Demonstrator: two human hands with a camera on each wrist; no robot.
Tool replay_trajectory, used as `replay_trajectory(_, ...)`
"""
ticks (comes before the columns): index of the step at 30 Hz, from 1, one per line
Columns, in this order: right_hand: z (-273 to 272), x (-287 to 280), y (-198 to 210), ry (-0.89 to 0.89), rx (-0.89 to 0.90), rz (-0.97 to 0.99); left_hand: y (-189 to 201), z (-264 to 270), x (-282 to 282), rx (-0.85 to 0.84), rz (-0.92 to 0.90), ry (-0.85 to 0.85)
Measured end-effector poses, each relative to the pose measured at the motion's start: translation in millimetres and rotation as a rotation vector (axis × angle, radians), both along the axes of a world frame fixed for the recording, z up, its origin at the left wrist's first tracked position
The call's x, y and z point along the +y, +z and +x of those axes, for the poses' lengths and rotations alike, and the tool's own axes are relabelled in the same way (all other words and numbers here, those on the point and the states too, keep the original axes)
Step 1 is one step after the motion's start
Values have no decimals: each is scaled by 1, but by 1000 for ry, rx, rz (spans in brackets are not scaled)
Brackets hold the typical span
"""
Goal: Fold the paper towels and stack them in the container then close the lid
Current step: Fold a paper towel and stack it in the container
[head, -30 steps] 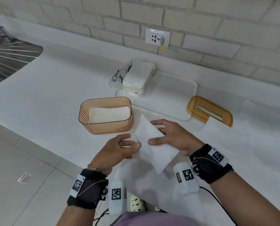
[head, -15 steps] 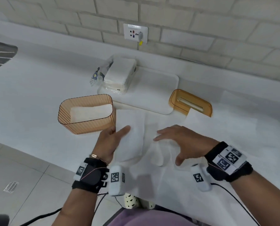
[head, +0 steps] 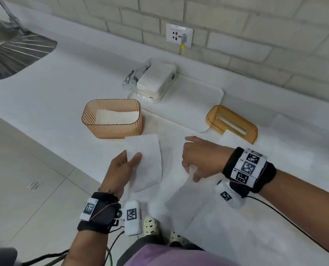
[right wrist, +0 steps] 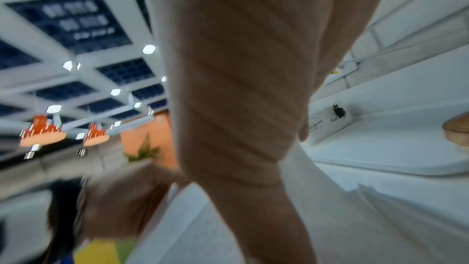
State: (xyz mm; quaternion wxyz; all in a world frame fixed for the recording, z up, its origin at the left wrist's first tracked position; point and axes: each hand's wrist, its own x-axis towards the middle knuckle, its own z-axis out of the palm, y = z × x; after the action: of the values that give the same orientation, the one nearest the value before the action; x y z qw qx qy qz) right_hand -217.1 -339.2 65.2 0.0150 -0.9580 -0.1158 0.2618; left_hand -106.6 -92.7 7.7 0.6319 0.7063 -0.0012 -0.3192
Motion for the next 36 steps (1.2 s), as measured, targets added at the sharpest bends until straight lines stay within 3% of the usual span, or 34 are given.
replay_trajectory(4, 4, -22, 32, -374, 50, 296, 1, -17, 15, -7, -31, 132)
replay_trajectory(8, -6, -35, 62, -646, -138, 752, 4, -35, 22, 50, -86, 236)
replay_trajectory(12, -13, -40, 40, -897, -138, 1141, 3, -53, 11, 164, -137, 242)
replay_trajectory(15, -11, -33, 14, -992, -160, 1307, 0, -65, -10, 332, -235, 254)
replay_trajectory(20, -23, -9, -9, -1139, -161, 1398, 10, -78, -44, 558, -446, 217)
replay_trajectory(26, -40, 5, -27, -1101, -79, 1287, -1, -75, -50, 544, -421, 195)
replay_trajectory(36, -42, 12, -46, -1103, -117, 1096, 5, -82, -41, 568, -462, 26)
